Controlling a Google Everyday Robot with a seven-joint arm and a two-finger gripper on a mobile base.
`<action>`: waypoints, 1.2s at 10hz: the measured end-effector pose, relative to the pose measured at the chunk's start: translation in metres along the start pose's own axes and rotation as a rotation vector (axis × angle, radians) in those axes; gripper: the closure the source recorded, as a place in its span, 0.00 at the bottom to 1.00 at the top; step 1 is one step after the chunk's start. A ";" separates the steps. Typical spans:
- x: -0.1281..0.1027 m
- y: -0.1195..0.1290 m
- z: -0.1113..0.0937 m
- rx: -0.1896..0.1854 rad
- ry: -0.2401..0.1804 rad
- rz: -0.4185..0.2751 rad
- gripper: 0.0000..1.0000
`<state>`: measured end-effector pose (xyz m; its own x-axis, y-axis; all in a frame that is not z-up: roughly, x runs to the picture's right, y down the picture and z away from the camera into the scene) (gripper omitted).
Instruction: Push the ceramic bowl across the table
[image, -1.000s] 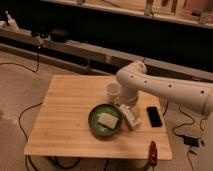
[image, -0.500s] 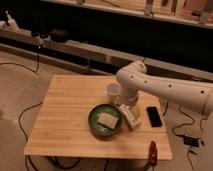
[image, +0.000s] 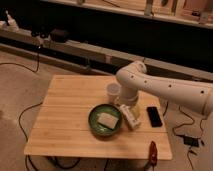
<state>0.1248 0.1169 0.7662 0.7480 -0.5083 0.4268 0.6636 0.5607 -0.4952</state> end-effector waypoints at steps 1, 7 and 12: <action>0.000 0.000 0.000 0.000 0.000 0.000 0.20; -0.016 0.011 -0.002 0.033 -0.057 -0.044 0.20; -0.023 0.042 -0.002 0.020 -0.091 -0.048 0.57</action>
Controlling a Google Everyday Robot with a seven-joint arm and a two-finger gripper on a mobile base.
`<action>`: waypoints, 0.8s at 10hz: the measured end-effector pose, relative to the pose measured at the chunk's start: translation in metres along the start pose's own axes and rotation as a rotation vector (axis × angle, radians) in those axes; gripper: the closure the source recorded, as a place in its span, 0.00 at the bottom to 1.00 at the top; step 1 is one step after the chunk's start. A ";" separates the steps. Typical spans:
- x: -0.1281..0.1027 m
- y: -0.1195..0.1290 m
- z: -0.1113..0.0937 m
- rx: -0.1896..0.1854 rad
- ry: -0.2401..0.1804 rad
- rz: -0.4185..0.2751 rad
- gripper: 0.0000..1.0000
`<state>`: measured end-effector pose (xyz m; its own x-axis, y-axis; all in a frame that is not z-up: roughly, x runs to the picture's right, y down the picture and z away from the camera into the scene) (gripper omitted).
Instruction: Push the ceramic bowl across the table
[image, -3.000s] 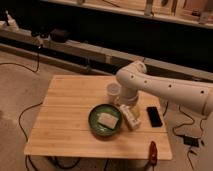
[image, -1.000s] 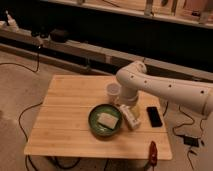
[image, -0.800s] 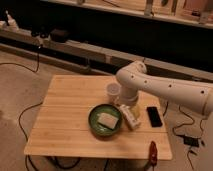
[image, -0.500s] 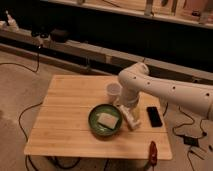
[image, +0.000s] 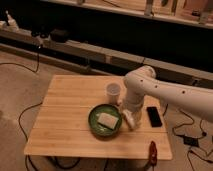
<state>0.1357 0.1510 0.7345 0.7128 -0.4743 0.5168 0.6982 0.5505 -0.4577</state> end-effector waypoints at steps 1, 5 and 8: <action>-0.001 0.005 0.001 -0.004 -0.004 0.012 0.64; -0.001 0.009 0.004 0.002 -0.005 0.033 0.74; -0.003 0.009 0.005 0.000 -0.007 0.029 0.74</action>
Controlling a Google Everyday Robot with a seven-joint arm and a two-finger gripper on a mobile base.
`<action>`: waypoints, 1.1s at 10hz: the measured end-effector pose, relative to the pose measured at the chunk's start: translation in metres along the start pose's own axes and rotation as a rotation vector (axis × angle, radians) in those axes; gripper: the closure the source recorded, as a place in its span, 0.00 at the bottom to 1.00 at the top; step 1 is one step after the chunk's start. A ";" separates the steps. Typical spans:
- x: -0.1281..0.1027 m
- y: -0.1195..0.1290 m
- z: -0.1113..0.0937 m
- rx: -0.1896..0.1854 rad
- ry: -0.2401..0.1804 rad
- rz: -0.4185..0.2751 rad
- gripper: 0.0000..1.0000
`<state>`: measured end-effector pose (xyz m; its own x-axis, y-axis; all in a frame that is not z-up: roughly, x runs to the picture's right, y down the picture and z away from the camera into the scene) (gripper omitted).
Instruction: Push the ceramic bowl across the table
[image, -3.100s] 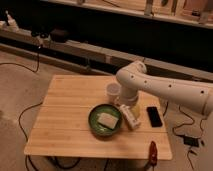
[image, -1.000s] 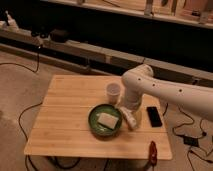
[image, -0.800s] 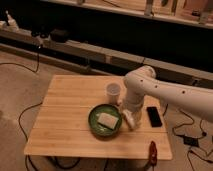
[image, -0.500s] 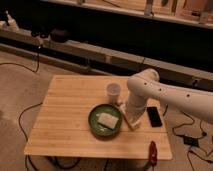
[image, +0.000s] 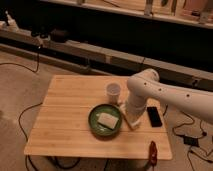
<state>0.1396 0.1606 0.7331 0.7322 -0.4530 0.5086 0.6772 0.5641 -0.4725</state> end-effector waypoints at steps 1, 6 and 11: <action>-0.007 0.007 0.011 -0.011 -0.020 -0.020 0.74; -0.020 0.030 0.041 -0.030 -0.073 -0.046 0.74; -0.025 0.043 0.062 -0.035 -0.113 -0.029 0.74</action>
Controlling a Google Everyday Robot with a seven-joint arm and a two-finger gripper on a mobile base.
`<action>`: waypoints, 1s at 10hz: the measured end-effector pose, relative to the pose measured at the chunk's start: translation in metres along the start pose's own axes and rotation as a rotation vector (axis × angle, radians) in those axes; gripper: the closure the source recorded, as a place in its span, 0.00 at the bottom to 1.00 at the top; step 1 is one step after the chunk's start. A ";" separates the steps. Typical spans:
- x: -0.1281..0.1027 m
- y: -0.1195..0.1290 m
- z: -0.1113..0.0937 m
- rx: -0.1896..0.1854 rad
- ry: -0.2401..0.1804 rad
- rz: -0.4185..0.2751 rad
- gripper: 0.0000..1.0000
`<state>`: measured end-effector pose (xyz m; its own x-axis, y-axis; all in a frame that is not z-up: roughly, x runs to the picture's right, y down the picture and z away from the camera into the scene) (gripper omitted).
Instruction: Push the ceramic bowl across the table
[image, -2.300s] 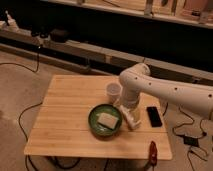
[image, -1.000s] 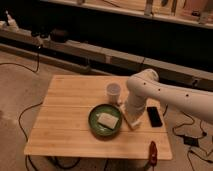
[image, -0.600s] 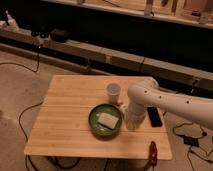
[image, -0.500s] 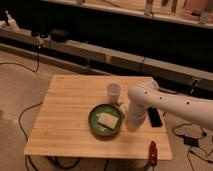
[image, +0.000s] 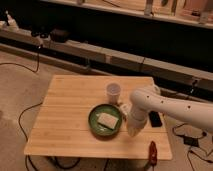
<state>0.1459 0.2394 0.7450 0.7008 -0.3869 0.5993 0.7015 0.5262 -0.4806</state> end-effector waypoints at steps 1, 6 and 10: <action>-0.001 0.004 0.007 -0.005 -0.007 0.000 0.74; 0.012 0.012 0.025 -0.018 0.028 -0.001 0.74; 0.019 0.001 0.045 -0.015 0.027 0.000 0.74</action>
<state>0.1539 0.2664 0.7844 0.7036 -0.4077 0.5821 0.7036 0.5145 -0.4902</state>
